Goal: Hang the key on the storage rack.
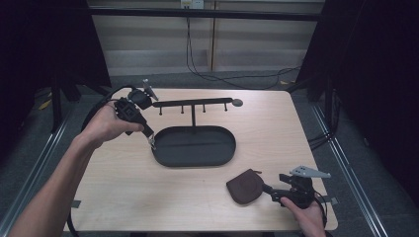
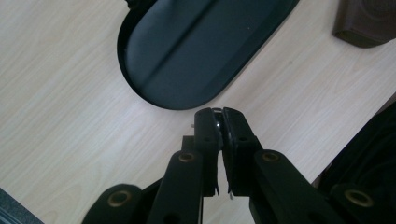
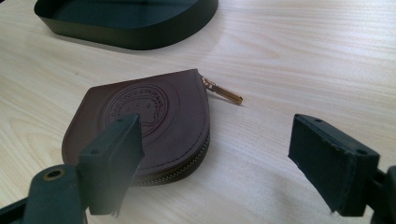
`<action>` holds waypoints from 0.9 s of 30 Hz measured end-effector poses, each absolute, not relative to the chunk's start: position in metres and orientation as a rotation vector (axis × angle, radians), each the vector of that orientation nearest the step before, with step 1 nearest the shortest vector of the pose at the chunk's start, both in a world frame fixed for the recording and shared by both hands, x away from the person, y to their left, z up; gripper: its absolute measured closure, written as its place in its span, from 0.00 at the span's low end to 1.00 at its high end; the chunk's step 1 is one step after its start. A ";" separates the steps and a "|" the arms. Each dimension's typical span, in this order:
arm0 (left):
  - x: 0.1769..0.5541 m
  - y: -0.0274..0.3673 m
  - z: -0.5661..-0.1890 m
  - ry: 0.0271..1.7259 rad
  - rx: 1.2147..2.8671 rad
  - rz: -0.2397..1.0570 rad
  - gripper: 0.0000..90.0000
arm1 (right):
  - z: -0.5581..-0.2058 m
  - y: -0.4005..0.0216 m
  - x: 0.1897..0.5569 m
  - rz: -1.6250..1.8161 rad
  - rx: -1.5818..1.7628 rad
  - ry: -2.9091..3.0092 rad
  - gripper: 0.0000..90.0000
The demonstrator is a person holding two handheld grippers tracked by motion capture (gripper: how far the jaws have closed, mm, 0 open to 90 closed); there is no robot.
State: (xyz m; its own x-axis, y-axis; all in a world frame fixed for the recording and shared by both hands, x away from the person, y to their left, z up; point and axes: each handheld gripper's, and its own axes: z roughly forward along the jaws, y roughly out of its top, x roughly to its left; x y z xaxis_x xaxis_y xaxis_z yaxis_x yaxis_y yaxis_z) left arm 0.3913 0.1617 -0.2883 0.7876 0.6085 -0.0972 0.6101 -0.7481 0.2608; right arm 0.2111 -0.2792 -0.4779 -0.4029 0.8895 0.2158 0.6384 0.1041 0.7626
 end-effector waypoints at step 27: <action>0.435 0.141 -0.276 1.011 2.684 0.001 0.95 | -0.477 -0.280 0.211 1.196 1.503 2.089 0.19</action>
State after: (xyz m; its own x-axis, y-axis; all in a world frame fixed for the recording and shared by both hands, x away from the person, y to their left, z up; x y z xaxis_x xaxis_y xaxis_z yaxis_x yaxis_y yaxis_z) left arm 0.4352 0.1412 -0.2759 0.7561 0.6475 -0.0950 0.6474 -0.7188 0.2533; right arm 0.2106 -0.2796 -0.4775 -0.4061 0.8880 0.2158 0.6358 0.1050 0.7646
